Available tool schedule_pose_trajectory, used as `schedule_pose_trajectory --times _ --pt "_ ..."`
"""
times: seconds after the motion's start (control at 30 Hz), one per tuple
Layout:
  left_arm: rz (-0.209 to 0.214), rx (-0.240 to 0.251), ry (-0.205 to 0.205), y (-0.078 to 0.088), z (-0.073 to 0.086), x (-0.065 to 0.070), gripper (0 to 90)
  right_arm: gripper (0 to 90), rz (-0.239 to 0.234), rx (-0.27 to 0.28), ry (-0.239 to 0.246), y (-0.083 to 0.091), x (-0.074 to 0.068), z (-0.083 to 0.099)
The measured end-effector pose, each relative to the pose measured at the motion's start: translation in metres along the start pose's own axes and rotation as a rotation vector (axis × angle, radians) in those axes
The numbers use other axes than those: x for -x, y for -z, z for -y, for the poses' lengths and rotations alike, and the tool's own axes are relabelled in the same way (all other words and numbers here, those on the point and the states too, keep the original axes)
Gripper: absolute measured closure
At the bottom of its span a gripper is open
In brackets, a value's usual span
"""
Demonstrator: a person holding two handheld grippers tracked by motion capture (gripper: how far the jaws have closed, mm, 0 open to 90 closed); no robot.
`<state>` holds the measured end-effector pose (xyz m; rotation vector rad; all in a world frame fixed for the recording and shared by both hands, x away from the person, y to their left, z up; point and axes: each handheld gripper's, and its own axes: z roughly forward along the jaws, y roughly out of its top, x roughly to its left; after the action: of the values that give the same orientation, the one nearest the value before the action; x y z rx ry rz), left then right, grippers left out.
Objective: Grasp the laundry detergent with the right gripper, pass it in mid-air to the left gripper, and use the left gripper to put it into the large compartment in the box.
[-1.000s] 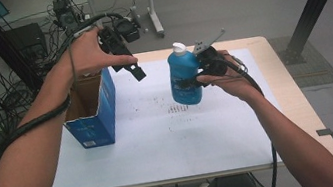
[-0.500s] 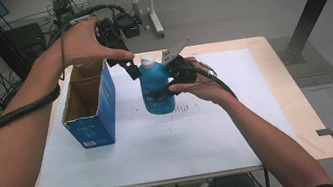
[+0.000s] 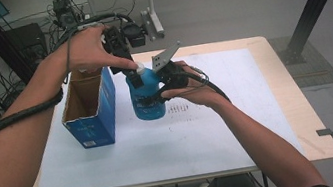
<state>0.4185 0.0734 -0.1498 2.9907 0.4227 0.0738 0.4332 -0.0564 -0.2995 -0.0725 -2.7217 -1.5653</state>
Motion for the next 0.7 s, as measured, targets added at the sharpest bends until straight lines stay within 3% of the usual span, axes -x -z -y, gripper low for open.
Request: schedule_pose_trajectory --times 0.43,0.7 --pt "0.036 -0.048 -0.037 -0.015 -0.007 0.000 4.9 43.3 -0.040 0.013 0.043 -0.002 -0.003 -0.006" --pt "0.033 -0.041 -0.052 -0.017 -0.010 0.000 4.9 43.3 -0.048 0.025 0.041 0.001 -0.003 -0.009"
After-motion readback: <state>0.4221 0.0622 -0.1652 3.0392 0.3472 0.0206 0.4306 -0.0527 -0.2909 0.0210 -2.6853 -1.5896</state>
